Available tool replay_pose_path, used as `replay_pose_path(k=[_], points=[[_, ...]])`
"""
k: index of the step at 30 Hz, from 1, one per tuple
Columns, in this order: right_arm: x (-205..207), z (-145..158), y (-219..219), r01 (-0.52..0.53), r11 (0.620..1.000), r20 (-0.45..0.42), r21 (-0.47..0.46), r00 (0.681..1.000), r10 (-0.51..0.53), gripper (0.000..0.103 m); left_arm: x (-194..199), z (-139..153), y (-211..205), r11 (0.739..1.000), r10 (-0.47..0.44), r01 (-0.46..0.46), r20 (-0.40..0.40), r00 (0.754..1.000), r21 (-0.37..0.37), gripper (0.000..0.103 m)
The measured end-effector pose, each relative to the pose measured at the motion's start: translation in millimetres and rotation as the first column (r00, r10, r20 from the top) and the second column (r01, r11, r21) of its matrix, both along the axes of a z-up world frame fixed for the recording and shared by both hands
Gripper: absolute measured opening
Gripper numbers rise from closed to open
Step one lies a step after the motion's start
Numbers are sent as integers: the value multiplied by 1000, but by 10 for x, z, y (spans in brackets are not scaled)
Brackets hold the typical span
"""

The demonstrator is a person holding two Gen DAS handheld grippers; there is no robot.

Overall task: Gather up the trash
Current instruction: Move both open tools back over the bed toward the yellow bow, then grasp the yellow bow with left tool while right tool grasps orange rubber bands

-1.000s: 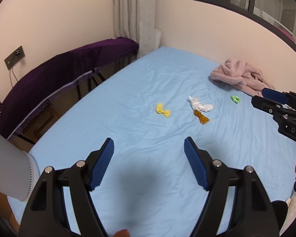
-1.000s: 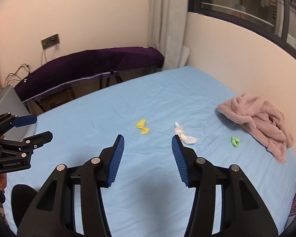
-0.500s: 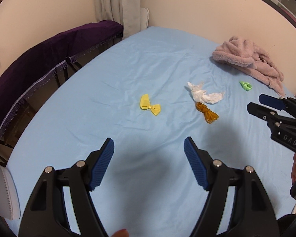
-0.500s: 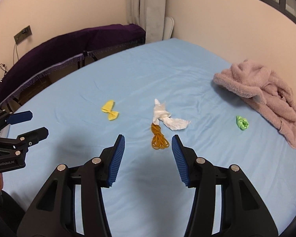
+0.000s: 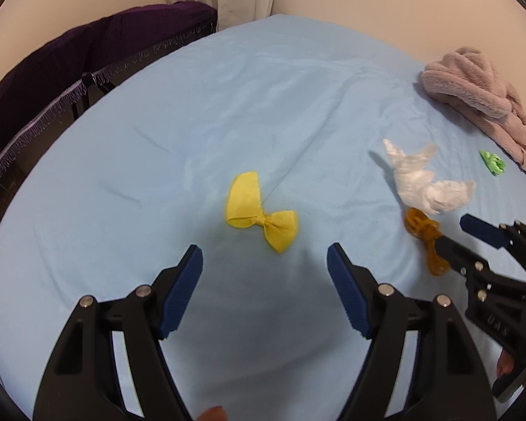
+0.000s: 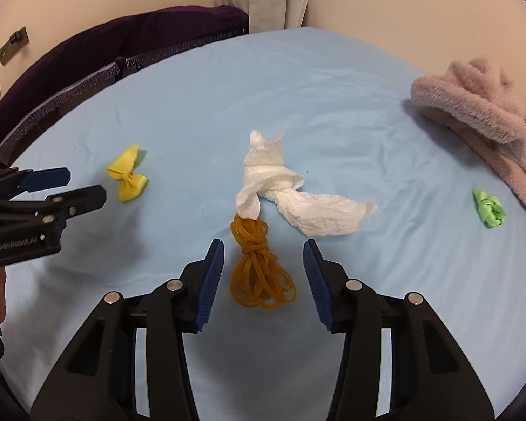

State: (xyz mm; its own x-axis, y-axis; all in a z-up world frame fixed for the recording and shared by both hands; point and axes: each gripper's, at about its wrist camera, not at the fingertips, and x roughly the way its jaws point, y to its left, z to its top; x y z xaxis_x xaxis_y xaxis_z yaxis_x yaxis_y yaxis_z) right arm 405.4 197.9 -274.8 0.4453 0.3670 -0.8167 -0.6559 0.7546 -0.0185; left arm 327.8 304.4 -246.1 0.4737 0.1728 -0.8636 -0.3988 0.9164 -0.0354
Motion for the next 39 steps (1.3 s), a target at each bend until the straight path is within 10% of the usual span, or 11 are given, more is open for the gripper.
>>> replay_pose_path(k=[8,16,39], points=[[35,-268,85,-31,999,5,-33,999,31,26,175,-349,74,999,41,-42,-17,999,-14,64],[8,-227,161,-65,998,9,-19,998,65,15,137,-327,86,999,12,-13,5,1000,34,16],[-78,-71,208,-68,997,-13,24,998,68,15,-200,-82,-156,995,-88,85,58,994,55,10]])
